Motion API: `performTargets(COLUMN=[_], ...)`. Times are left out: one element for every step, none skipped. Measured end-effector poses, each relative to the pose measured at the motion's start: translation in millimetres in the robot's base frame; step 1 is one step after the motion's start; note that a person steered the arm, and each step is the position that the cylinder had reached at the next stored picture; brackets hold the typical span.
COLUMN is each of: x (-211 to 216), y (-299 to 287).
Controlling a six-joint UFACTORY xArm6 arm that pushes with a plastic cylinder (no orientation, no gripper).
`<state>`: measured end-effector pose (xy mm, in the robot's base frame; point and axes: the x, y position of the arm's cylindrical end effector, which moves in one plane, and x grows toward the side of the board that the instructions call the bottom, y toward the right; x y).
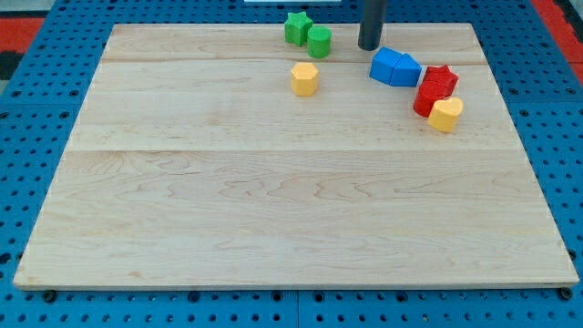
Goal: Push the green circle below the green star
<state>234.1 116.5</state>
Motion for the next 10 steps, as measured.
performTargets(x=[-9,-18,-13,1,15,22,22,22,22,21], y=[-12,-22,-40,-59,-65,-65,-65,-65,-72,-81])
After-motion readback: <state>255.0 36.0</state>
